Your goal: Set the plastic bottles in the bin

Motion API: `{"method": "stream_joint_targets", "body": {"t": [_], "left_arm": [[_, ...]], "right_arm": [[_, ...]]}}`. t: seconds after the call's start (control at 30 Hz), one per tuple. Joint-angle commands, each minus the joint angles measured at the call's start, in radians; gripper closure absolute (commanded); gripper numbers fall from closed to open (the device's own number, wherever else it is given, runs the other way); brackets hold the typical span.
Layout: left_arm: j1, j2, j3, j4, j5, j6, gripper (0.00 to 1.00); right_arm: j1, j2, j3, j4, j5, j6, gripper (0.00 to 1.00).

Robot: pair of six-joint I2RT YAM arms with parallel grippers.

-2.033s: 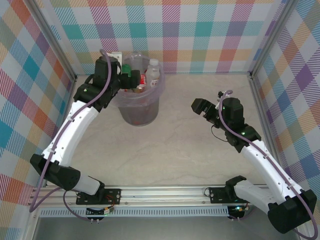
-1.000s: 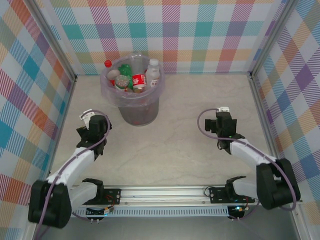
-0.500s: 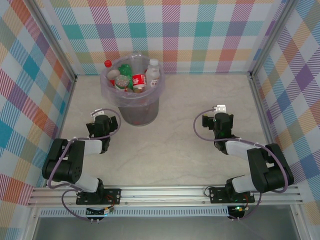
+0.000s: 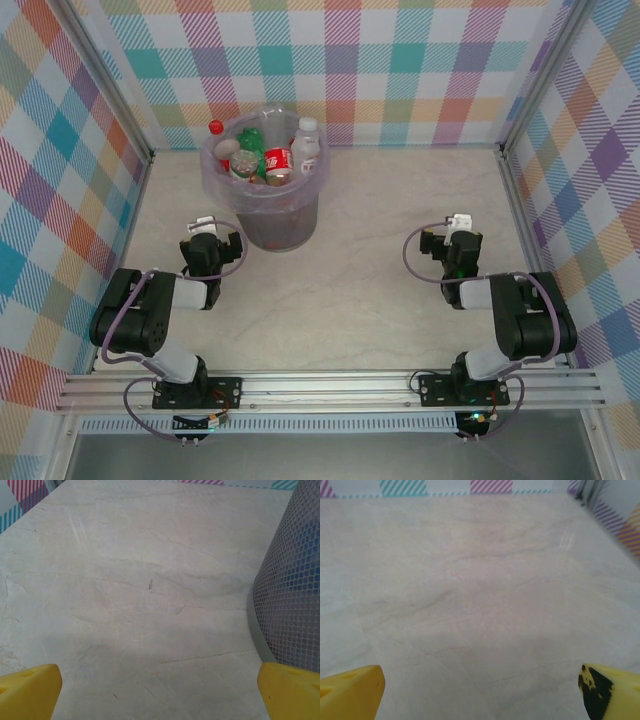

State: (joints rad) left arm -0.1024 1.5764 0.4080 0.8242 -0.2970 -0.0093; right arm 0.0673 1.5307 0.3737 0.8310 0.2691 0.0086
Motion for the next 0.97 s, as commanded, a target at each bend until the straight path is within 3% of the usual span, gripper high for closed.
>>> {"method": "stream_joint_targets", "body": {"t": [0.0, 0.93], "left_arm": [[-0.001, 0.002, -0.008, 0.059, 0.013, 0.009, 0.00], [-0.001, 0.003, -0.008, 0.059, 0.013, 0.009, 0.00]], "right_arm": [[-0.016, 0.010, 0.011, 0.053, -0.065, 0.040, 0.01], [-0.023, -0.001, 0.020, 0.023, -0.080, 0.041, 0.01]]}}
